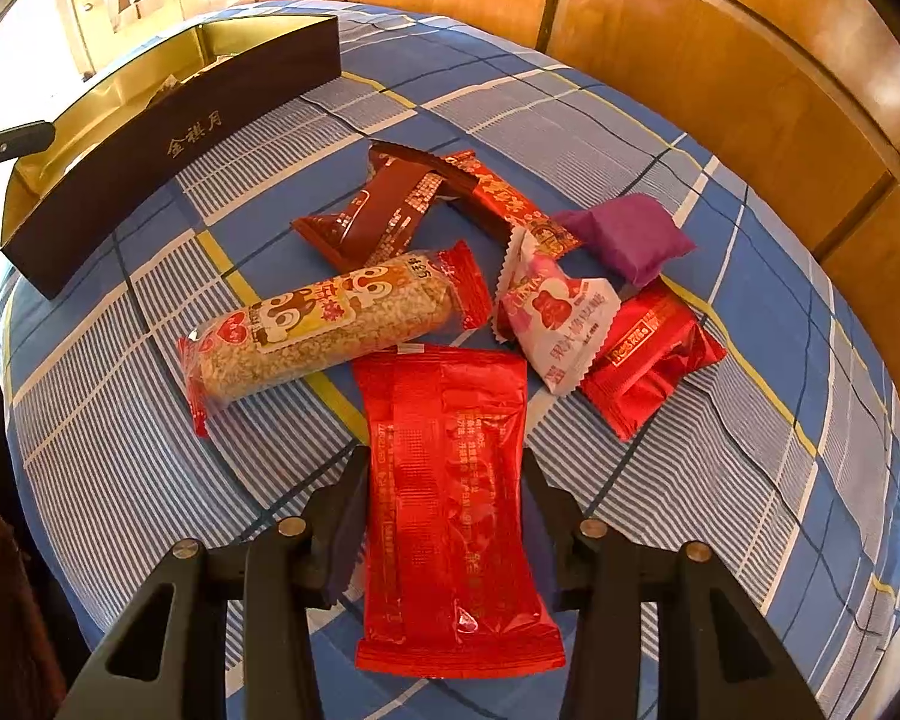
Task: Organize snacks
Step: 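Grasp the long red packet with the right gripper and lift it, then carry the red packet into the gold tray and open the right gripper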
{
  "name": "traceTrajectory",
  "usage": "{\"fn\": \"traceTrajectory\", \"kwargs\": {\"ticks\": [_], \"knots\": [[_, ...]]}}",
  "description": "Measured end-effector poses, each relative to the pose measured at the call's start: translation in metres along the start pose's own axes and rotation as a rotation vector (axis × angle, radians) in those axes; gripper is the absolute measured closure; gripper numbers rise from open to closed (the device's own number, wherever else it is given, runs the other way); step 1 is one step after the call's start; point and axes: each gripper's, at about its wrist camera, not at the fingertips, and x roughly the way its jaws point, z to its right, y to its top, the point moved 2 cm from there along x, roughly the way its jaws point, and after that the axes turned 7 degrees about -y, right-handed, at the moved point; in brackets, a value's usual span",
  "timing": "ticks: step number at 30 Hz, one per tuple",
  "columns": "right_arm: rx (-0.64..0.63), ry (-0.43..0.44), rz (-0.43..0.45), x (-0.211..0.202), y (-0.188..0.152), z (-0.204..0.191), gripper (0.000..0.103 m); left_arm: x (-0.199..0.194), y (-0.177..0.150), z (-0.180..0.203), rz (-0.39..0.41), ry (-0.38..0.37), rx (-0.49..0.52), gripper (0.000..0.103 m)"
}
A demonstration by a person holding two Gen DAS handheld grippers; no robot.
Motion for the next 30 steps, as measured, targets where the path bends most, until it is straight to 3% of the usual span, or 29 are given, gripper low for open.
{"fn": "traceTrajectory", "kwargs": {"ticks": [4,12,18,24,30], "knots": [[0.045,0.012,-0.016,0.000,0.000,0.002,0.057,-0.002,-0.002,-0.008,0.002,0.000,-0.021,0.041],[0.102,-0.045,-0.098,-0.004,0.003,-0.008,0.062,-0.013,-0.005,-0.041,0.051,0.045,-0.076,0.041],[0.200,-0.045,-0.134,-0.019,-0.012,-0.011,0.065,-0.021,-0.009,-0.059,0.085,0.094,-0.089,0.042],[0.317,-0.002,-0.034,-0.053,-0.010,-0.010,0.066,-0.023,-0.011,-0.076,0.096,0.117,-0.139,0.042],[0.285,0.141,0.088,-0.078,0.036,-0.049,0.065,-0.026,-0.011,-0.081,0.110,0.129,-0.152,0.042]]}}
